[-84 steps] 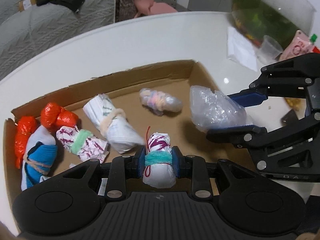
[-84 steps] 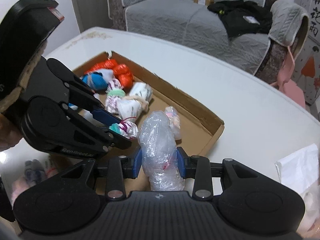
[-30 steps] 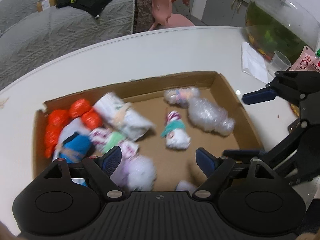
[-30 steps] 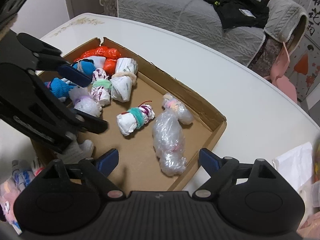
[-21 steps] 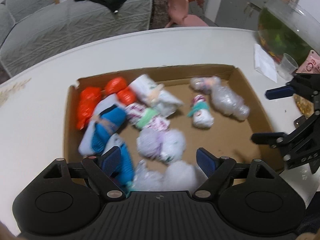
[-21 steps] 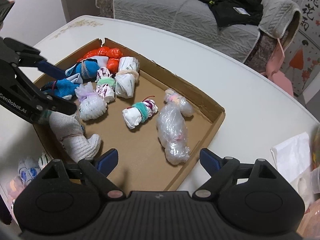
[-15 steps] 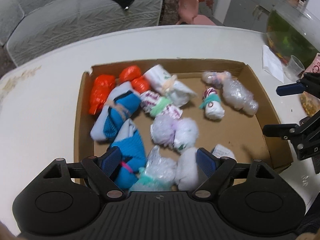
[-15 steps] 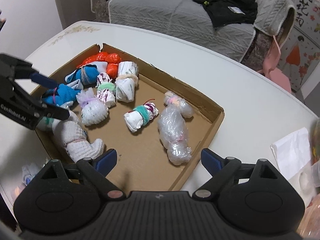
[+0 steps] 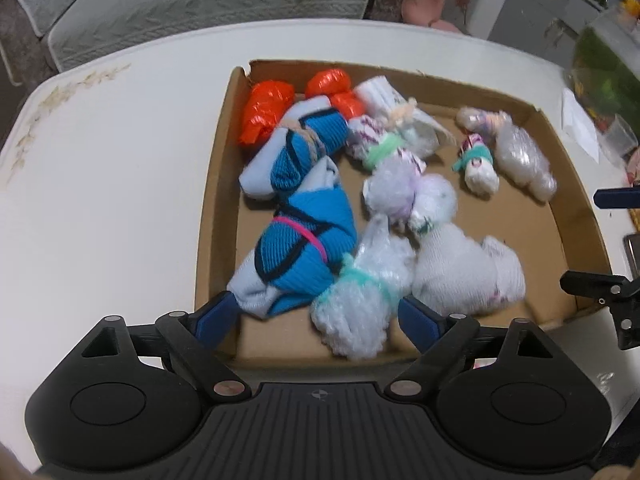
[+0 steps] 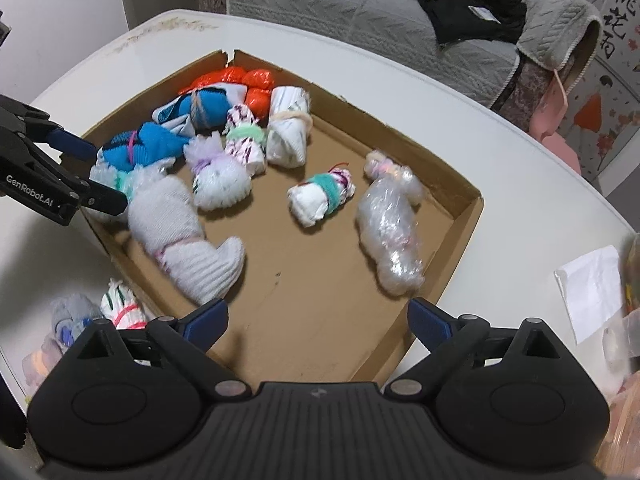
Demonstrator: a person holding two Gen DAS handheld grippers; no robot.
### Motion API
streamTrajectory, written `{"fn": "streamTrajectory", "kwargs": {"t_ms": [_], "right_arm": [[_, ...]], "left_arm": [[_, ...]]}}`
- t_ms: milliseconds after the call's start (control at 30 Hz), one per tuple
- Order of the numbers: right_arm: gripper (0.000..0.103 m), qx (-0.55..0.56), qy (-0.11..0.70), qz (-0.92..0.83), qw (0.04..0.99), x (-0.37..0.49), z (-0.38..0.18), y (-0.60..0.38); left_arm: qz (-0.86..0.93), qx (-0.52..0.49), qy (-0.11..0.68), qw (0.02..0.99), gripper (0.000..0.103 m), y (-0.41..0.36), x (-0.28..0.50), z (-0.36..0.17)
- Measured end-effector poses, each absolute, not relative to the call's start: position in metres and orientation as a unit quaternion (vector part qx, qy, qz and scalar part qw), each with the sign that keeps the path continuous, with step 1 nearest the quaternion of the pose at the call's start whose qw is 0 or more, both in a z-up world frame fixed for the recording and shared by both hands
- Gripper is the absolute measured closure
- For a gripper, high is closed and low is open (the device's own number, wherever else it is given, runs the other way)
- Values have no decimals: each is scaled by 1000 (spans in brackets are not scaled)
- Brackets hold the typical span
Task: Organize objects
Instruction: 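Move both grippers to the items beside the tray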
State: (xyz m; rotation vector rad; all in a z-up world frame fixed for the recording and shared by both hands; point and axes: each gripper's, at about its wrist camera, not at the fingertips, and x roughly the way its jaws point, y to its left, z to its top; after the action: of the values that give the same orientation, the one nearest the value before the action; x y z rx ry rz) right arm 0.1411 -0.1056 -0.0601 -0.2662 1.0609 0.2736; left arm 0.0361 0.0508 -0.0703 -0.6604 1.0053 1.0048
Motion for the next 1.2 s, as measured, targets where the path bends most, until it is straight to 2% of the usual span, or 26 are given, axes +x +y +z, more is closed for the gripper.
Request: {"fn": "streamTrajectory", "kwargs": {"t_ms": [300,733,933,1100,1200], "right_arm": [[1,-150,513,127,835,131,-70,-106],[2,-151,509,118,839,138,-69,-114],[2,-84,489,146,856,112,-37,-107],[1,49,505,176,844,99,-24,-116],[1,120,505,167,838,95,-19,-127]], "left_arm": [[468,-336,465,672,11,30,34,-70],[482,-371,442,659,7,12,31,-61],[490,-363,418,673,7,-1,32,-37],[472,-347,417,695,3,-34,39,-15],[445,-348,429,705,2,-53,55,-22]]}}
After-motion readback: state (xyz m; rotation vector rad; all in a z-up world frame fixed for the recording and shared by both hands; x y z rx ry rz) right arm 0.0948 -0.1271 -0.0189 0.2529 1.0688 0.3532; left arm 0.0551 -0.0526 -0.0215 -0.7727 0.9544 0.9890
